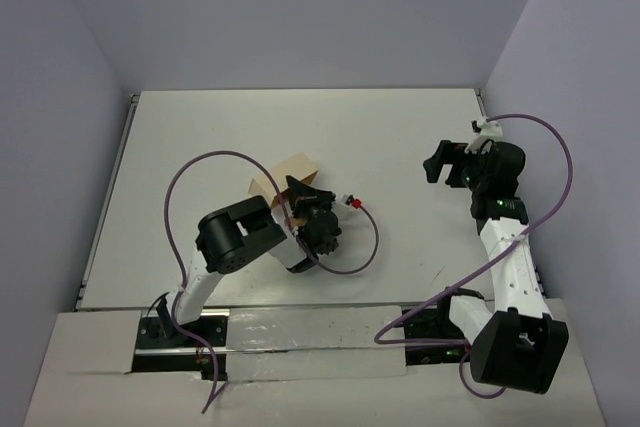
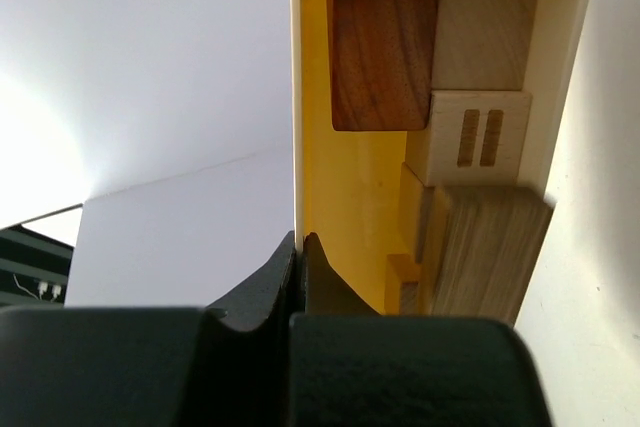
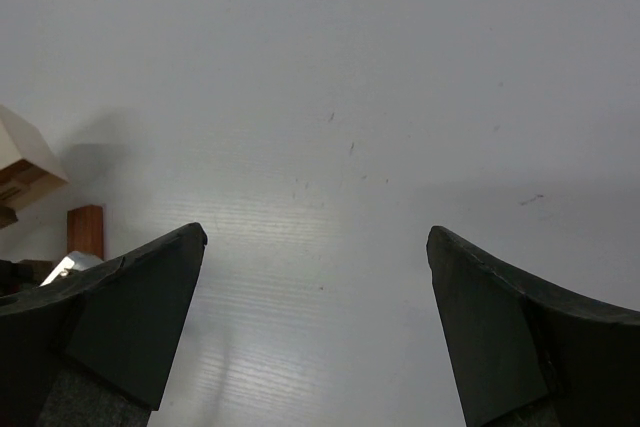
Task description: Build the wood block tower
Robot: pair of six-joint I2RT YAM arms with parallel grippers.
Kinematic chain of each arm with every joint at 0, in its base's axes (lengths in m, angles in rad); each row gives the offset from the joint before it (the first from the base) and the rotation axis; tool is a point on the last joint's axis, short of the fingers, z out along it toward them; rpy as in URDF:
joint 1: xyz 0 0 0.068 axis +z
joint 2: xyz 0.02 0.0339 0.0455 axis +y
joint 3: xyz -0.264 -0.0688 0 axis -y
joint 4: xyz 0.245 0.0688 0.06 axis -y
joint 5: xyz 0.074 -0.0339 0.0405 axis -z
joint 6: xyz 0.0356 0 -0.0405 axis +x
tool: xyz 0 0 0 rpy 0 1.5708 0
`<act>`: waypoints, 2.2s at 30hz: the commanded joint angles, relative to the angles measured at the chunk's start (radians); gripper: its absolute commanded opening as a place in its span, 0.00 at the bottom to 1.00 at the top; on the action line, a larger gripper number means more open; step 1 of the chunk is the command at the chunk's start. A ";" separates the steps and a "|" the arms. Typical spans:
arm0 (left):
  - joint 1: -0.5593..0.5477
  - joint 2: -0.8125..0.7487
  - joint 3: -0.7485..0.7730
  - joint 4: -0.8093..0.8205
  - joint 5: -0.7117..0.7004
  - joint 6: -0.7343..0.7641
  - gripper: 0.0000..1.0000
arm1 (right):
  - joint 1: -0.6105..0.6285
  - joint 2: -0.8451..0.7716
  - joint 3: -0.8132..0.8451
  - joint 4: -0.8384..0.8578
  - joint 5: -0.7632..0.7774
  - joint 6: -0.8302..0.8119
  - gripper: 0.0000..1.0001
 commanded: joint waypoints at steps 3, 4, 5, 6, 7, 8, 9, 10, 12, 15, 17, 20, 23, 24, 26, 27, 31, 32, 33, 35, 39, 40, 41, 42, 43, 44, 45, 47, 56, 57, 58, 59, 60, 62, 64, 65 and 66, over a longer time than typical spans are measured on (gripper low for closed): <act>0.019 -0.005 0.084 0.568 0.005 0.046 0.00 | -0.014 -0.002 0.029 0.012 -0.008 -0.001 1.00; 0.014 -0.002 0.082 0.566 0.004 0.048 0.00 | -0.014 -0.007 0.024 0.019 -0.007 -0.001 1.00; -0.002 -0.007 0.068 0.566 0.016 0.046 0.00 | -0.016 -0.004 0.024 0.022 -0.010 0.000 1.00; -0.008 -0.015 0.056 0.566 0.021 0.044 0.00 | -0.016 -0.003 0.024 0.022 -0.011 0.000 1.00; 0.010 -0.026 0.054 0.566 0.019 0.042 0.00 | -0.016 0.003 0.028 0.015 -0.013 0.000 1.00; 0.041 -0.037 0.056 0.566 0.015 0.041 0.00 | -0.016 0.011 0.033 0.007 -0.016 -0.001 1.00; 0.075 -0.048 0.060 0.566 0.014 0.042 0.00 | -0.016 0.012 0.034 0.006 -0.014 -0.002 1.00; 0.098 -0.054 0.063 0.566 0.008 0.043 0.00 | -0.017 0.012 0.032 0.009 -0.013 -0.002 1.00; 0.067 -0.048 0.064 0.566 -0.007 0.043 0.00 | -0.017 0.011 0.027 0.019 -0.022 0.004 1.00; -0.049 -0.033 0.015 0.566 0.010 0.038 0.00 | -0.017 0.021 0.034 0.017 -0.030 0.010 1.00; -0.007 -0.045 0.022 0.566 0.008 0.031 0.00 | -0.017 0.027 0.038 0.004 -0.021 0.006 1.00; 0.111 -0.052 0.059 0.566 0.001 0.039 0.00 | -0.022 0.005 0.026 0.011 -0.013 -0.001 1.00; 0.029 -0.051 0.055 0.565 -0.018 0.043 0.00 | -0.022 0.003 0.021 0.018 -0.026 0.003 1.00; -0.027 -0.053 0.034 0.566 -0.004 0.038 0.00 | -0.022 0.011 0.027 0.013 -0.029 0.006 1.00; -0.024 -0.060 0.019 0.566 0.000 0.027 0.00 | -0.022 0.024 0.036 0.001 -0.023 -0.002 1.00; 0.016 -0.062 0.025 0.565 -0.004 0.026 0.00 | -0.022 0.024 0.038 -0.003 -0.023 -0.002 1.00; 0.081 -0.075 0.080 0.566 -0.026 0.049 0.00 | -0.024 0.003 0.024 0.016 -0.031 0.006 1.00; 0.053 -0.074 0.070 0.566 -0.018 0.050 0.00 | -0.024 0.002 0.023 0.016 -0.033 0.008 1.00; 0.021 -0.075 0.056 0.566 -0.004 0.050 0.00 | -0.024 0.005 0.024 0.014 -0.033 0.008 1.00; 0.054 -0.075 0.064 0.565 -0.003 0.047 0.00 | -0.024 0.014 0.036 0.000 -0.024 0.001 1.00; 0.101 -0.098 0.098 0.567 -0.034 0.055 0.00 | -0.025 0.002 0.023 0.011 -0.026 0.002 1.00; 0.060 -0.114 0.064 0.566 -0.019 0.051 0.00 | -0.025 0.004 0.023 0.012 -0.031 0.006 1.00; 0.057 -0.125 0.047 0.565 -0.017 0.047 0.00 | -0.025 0.011 0.026 0.008 -0.033 0.007 1.00; 0.070 -0.135 0.042 0.566 -0.023 0.043 0.00 | -0.025 0.016 0.029 0.004 -0.033 0.006 1.00; 0.095 -0.145 0.057 0.566 -0.036 0.031 0.00 | -0.025 0.019 0.034 -0.002 -0.030 0.004 1.00; 0.116 -0.167 0.066 0.541 -0.046 0.004 0.00 | -0.025 0.018 0.035 -0.003 -0.029 0.003 1.00; 0.135 -0.199 0.063 0.497 -0.054 -0.032 0.00 | -0.025 0.014 0.031 0.001 -0.030 0.002 1.00; 0.147 -0.260 0.036 0.385 -0.067 -0.124 0.00 | -0.025 0.011 0.024 0.006 -0.037 0.003 1.00; 0.159 -0.490 0.089 -1.448 0.042 -1.363 0.00 | -0.025 0.028 0.031 -0.005 -0.050 0.007 1.00; 0.196 -0.446 0.297 -1.740 0.238 -1.786 0.00 | -0.025 0.028 0.030 -0.004 -0.052 0.007 1.00; 0.221 -0.405 0.419 -1.966 0.367 -1.935 0.00 | -0.025 0.030 0.030 -0.005 -0.053 0.008 1.00; 0.235 -0.383 0.488 -2.101 0.455 -1.989 0.00 | -0.025 0.033 0.031 -0.006 -0.054 0.010 1.00; 0.234 -0.396 0.483 -2.086 0.487 -1.958 0.00 | -0.025 0.038 0.033 -0.008 -0.054 0.011 1.00; 0.227 -0.434 0.464 -2.047 0.593 -1.925 0.00 | -0.025 0.045 0.039 -0.009 -0.060 0.010 1.00; 0.225 -0.454 0.470 -2.075 0.696 -1.935 0.00 | -0.025 0.049 0.043 -0.017 -0.056 0.007 1.00; 0.226 -0.469 0.477 -2.094 0.826 -1.951 0.00 | -0.026 0.045 0.039 -0.013 -0.056 0.006 1.00; 0.229 -0.490 0.474 -2.098 0.898 -1.961 0.00 | -0.027 0.044 0.036 -0.011 -0.058 0.004 1.00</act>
